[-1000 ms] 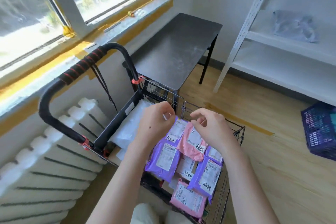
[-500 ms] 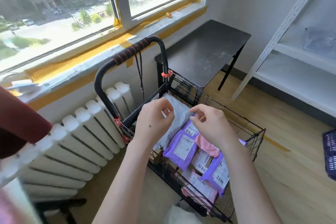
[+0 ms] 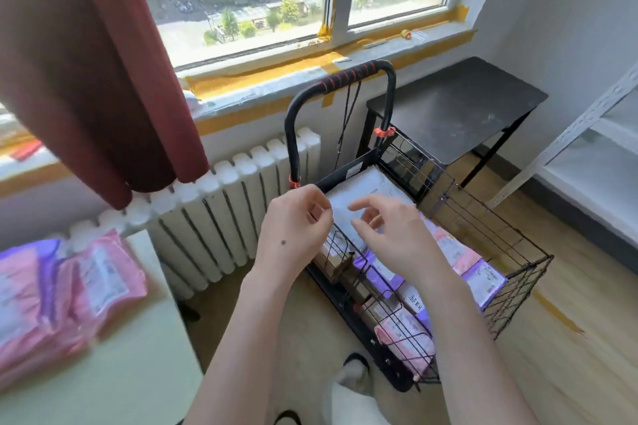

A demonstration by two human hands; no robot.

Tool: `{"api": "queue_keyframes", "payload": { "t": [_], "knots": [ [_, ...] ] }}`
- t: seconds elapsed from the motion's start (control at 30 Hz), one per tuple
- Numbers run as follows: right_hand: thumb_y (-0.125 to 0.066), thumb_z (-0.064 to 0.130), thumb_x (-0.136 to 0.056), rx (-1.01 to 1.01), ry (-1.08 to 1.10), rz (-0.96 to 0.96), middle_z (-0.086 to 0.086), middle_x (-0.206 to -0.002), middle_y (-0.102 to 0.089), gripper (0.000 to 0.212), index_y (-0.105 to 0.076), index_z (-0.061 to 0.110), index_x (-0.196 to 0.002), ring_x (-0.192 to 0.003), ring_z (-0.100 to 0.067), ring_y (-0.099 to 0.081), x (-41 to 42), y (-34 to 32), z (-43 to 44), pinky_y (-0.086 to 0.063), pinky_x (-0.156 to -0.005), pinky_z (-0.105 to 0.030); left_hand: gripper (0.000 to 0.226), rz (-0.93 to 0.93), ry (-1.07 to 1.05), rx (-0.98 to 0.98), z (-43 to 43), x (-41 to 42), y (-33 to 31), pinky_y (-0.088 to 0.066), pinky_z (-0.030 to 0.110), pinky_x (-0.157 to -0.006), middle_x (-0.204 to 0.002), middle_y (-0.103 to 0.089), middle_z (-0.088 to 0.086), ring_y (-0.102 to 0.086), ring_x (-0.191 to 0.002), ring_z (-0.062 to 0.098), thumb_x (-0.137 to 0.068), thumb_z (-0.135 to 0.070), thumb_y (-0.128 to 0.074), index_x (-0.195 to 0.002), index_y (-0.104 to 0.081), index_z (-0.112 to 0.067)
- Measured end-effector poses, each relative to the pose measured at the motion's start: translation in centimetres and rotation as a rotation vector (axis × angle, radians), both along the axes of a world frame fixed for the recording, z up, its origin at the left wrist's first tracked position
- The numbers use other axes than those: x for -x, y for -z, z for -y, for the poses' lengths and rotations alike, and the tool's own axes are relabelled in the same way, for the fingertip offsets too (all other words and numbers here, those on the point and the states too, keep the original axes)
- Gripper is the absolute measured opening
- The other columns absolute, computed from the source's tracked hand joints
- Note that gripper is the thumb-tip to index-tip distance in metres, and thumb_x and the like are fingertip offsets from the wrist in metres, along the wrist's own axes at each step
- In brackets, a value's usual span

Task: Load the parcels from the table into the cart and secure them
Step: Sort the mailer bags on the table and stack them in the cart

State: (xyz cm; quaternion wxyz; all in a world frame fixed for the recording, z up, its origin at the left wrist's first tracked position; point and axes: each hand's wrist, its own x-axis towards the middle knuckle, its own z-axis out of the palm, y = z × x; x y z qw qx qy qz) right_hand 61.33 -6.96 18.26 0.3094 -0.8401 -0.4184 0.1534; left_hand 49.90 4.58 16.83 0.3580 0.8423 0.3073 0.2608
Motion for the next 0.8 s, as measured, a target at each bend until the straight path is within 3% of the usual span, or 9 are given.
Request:
{"api": "queue_keyframes", "payload": {
  "t": [0.2,0.33,0.47,0.6,0.67,0.8],
  "knots": [
    [-0.062,0.022,-0.09,-0.042,-0.249,-0.001,0.011,-0.079,-0.058,0.016,-0.066,0.026,-0.104,-0.073,-0.003,-0.059,6.6,0.7,-3.8,-0.039,-0.062,-0.007,0.005,-0.019,-0.176,-0.001,-1.0,8.3,0.0,-0.049,0.019,-0.061,-0.075,-0.062,-0.011,-0.058,-0.068,0.003,-0.085,-0.017,-0.065,-0.083,-0.065,-0.022],
    [-0.059,0.024,-0.092,-0.039,-0.434,-0.023,0.012,-0.084,-0.058,0.017,-0.064,0.028,-0.108,-0.075,0.0,-0.059,9.8,0.7,-6.4,-0.045,-0.067,-0.015,0.008,-0.006,-0.346,0.033,-1.7,12.7,0.2,-0.043,0.015,-0.06,-0.073,-0.061,-0.01,-0.056,-0.067,0.003,-0.085,-0.015,-0.065,-0.083,-0.063,-0.021],
    [-0.057,0.027,-0.094,-0.01,-0.603,-0.032,0.013,-0.09,-0.058,0.019,-0.062,0.029,-0.112,-0.08,0.0,-0.058,12.6,0.8,-9.1,-0.048,-0.07,-0.015,0.009,-0.001,-0.529,0.051,-1.7,16.5,0.0,-0.042,0.009,-0.057,-0.07,-0.06,-0.009,-0.054,-0.063,0.002,-0.085,-0.013,-0.065,-0.081,-0.063,-0.02],
    [-0.056,0.027,-0.095,0.003,-0.77,-0.044,0.012,-0.093,-0.059,0.022,-0.062,0.028,-0.116,-0.083,-0.003,-0.058,15.6,1.3,-11.6,-0.054,-0.077,-0.024,0.007,-0.023,-0.71,0.074,-1.4,20.1,0.2,-0.045,0.013,-0.057,-0.07,-0.062,-0.007,-0.058,-0.065,0.004,-0.086,-0.017,-0.065,-0.08,-0.062,-0.021],
    [-0.057,0.026,-0.094,-0.001,-0.844,-0.029,0.012,-0.092,-0.059,0.022,-0.062,0.028,-0.115,-0.081,-0.003,-0.059,17.1,1.7,-12.7,-0.054,-0.077,-0.026,0.008,-0.011,-0.804,0.098,-1.1,21.7,0.5,-0.046,0.016,-0.059,-0.07,-0.063,-0.007,-0.059,-0.065,0.005,-0.085,-0.019,-0.067,-0.079,-0.062,-0.021],
    [-0.061,0.022,-0.092,-0.018,-0.912,-0.015,0.01,-0.087,-0.06,0.021,-0.065,0.024,-0.112,-0.077,-0.005,-0.06,20.0,2.8,-14.8,-0.057,-0.073,-0.033,0.01,0.03,-0.923,0.137,-0.4,24.5,1.0,-0.042,0.007,-0.057,-0.071,-0.062,-0.008,-0.057,-0.063,0.002,-0.085,-0.019,-0.07,-0.079,-0.061,-0.02]
  ]
}}
